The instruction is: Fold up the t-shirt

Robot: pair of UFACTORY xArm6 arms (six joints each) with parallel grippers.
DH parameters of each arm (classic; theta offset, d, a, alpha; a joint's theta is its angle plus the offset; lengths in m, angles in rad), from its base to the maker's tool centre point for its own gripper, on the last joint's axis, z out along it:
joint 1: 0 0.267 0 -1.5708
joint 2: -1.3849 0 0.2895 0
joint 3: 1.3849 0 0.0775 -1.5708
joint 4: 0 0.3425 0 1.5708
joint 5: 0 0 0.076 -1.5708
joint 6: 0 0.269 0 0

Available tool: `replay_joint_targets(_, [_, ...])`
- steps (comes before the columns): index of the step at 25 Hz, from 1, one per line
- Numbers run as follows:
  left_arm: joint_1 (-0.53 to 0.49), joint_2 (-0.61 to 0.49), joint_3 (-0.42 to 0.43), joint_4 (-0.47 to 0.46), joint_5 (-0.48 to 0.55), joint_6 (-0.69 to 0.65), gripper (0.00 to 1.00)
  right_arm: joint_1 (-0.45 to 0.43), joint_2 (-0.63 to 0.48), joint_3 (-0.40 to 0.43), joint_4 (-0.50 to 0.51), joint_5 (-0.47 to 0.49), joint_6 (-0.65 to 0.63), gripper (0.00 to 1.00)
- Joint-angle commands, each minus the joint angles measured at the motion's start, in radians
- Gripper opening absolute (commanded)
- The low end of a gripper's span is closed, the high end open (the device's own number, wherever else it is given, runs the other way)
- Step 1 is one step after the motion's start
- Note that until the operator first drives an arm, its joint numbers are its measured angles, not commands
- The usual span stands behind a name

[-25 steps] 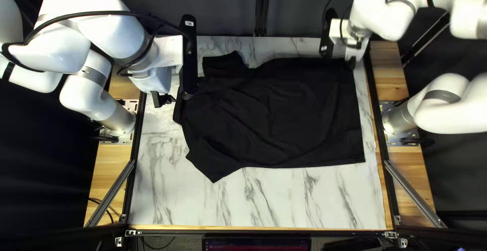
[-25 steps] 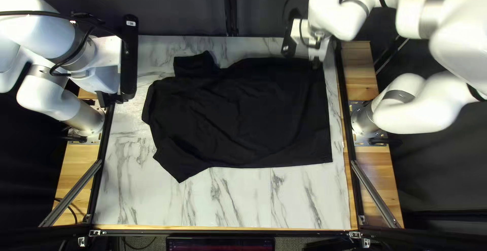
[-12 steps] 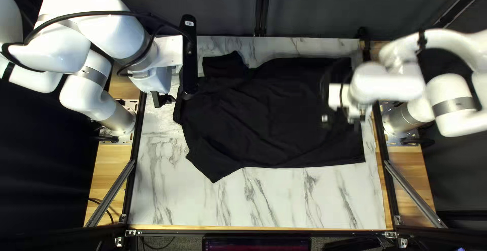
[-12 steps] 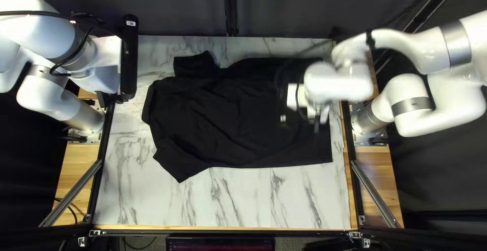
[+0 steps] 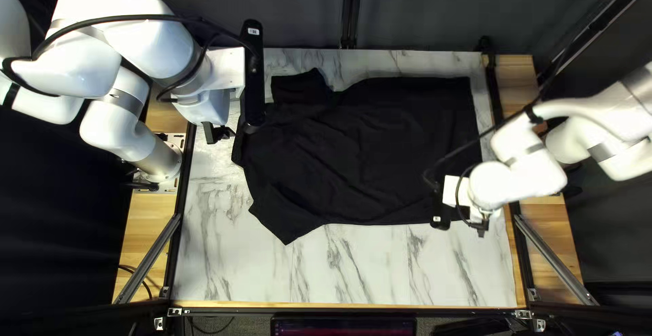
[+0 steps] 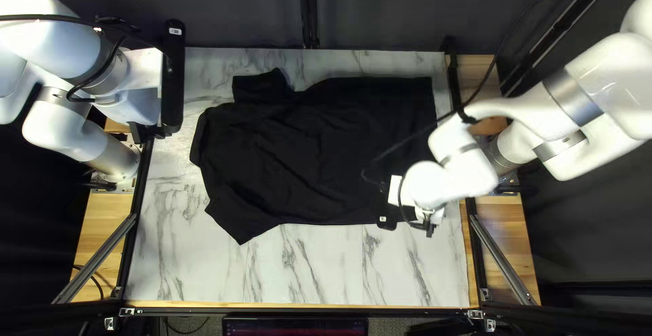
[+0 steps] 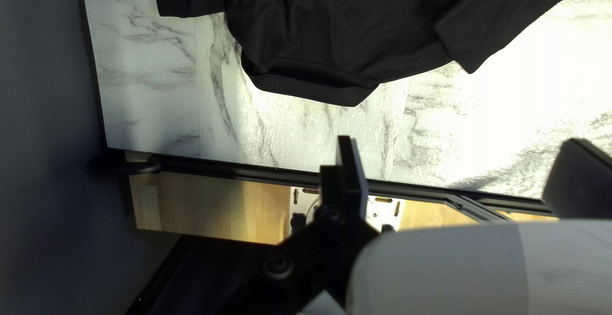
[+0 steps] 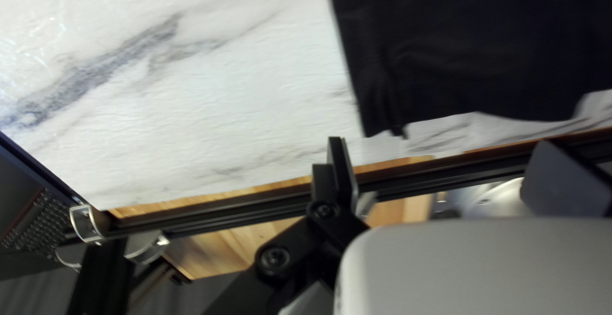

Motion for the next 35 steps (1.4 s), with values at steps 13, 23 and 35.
replay_joint_targets(13, [0.0, 0.0, 0.0, 0.0, 0.0, 0.0, 1.0, -0.013, -0.018, 0.143, 0.079, -0.133, -0.061, 0.02])
replay_joint_targets(23, [0.0, 0.0, 0.0, 0.0, 0.0, 0.0, 1.0, -0.004, -0.031, 0.103, 0.069, -0.081, -0.027, 0.0])
replay_joint_targets(35, [0.0, 0.0, 0.0, 0.0, 0.0, 0.0, 1.0, 0.109, 0.008, 0.022, 0.066, -0.051, 0.094, 0.0])
